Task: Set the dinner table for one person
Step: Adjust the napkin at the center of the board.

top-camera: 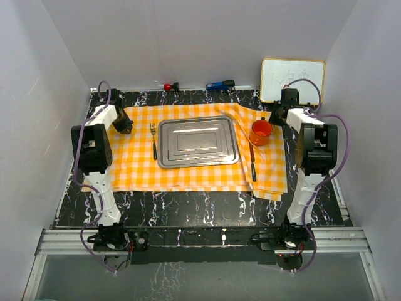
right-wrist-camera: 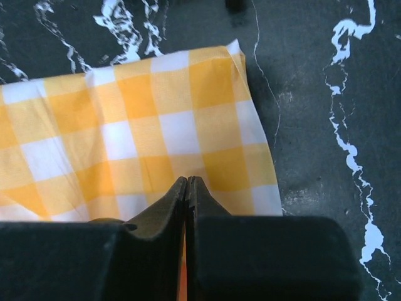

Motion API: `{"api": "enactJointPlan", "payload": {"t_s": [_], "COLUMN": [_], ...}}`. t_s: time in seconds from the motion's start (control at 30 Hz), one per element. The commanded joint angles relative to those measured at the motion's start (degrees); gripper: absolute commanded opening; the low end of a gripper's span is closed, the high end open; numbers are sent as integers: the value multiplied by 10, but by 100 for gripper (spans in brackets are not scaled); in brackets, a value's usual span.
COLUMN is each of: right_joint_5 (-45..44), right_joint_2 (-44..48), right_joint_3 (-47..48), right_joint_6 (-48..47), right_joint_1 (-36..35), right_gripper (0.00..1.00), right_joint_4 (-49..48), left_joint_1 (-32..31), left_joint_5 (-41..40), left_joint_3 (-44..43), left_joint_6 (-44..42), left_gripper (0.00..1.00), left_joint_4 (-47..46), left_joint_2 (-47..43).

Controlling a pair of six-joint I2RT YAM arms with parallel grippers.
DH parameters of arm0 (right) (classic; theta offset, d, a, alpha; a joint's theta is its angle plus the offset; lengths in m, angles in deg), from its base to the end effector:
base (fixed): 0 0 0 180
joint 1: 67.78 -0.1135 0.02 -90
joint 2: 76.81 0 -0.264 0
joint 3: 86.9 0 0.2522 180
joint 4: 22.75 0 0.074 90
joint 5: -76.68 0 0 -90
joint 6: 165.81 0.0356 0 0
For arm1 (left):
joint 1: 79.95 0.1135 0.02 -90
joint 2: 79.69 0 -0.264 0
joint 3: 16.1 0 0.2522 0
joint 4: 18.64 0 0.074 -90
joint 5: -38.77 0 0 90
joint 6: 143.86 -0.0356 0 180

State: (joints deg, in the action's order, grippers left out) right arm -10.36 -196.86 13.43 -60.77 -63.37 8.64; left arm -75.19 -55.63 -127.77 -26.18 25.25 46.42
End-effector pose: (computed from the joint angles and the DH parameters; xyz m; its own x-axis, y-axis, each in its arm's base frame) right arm 0.4572 -0.0334 0.1716 -0.7379 0.3168 -0.5959 0.2443 0.9485 0.2017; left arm 0.4754 0.0423 0.1707 -0.6940 -0.5226 -0.4953 -0.5028 0.8441 -0.1861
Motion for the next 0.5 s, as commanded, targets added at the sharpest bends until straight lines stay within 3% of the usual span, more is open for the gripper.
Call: {"api": "enactJointPlan", "payload": {"t_s": [0.0, 0.13, 0.33, 0.47], "right_joint_5": [-24, -52, -80, -84], "right_joint_2": [-37, -48, -46, -58], "right_joint_3": [-26, -40, -60, -52], "right_joint_6": [-17, -21, -25, -26], "right_joint_1": [-3, 0, 7, 20], "right_gripper": [0, 0, 0, 0], "right_joint_4": [-3, -7, -16, -16], "left_joint_1": [2, 12, 94, 120], "left_joint_5": [-22, -73, -1, -31], "left_joint_3": [27, 73, 213, 213], "left_joint_6": [0, 0, 23, 12], "left_gripper": [7, 6, 5, 6], "left_joint_4": [26, 47, -26, -13], "left_joint_2": [1, -10, -85, -95]}}
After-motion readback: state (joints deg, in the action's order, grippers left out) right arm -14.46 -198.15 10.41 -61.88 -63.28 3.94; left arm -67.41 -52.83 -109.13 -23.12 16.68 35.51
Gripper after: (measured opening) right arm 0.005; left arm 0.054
